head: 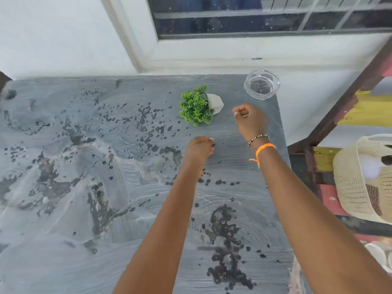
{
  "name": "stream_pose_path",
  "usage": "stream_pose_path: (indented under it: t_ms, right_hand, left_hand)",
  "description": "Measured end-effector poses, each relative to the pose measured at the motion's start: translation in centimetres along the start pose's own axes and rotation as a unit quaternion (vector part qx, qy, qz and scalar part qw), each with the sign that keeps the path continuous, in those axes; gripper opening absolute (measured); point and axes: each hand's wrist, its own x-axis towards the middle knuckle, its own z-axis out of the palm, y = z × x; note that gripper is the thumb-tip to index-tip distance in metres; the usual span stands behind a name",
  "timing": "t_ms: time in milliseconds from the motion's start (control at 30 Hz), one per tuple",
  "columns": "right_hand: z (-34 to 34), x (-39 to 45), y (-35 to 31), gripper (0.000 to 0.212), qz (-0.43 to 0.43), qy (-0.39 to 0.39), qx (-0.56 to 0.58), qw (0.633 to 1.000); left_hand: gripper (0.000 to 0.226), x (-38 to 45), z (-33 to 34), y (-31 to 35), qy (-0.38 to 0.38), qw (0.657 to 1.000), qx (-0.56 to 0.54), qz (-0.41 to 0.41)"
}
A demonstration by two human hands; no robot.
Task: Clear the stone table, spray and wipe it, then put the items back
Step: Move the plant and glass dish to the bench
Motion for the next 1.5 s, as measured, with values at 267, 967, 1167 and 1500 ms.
stream_pose_path:
  t_ms: [267, 967, 1167, 1500]
  right_hand:
    - [0.5, 4.5, 0.6, 0.049, 0.015, 0.042, -0.153, 0.987]
    - [-0.5, 5.0, 2.5, 0.023, 0.096, 0.225, 0.022, 0.969]
    - [-1.2, 6.0, 3.3, 0.017, 0.214, 0.177, 0.002, 0.961]
    - [-5.6, 2.8, 6.0, 0.024, 0.181, 0.126, -0.031, 0.975]
  left_hand:
    - [0.042, 4.2, 3.1, 3.5, 0.051, 0.997, -0.041, 0.04]
    - [0.045, 7.7, 2.8, 6.2, 0.129, 0.988, 0.034, 0.079]
    - [0.059, 7.0, 3.4, 4.7, 0.129, 0.968, 0.138, 0.167]
    - [0.052, 3.3, 4.4, 2.1, 0.124, 0.964, 0.107, 0.208]
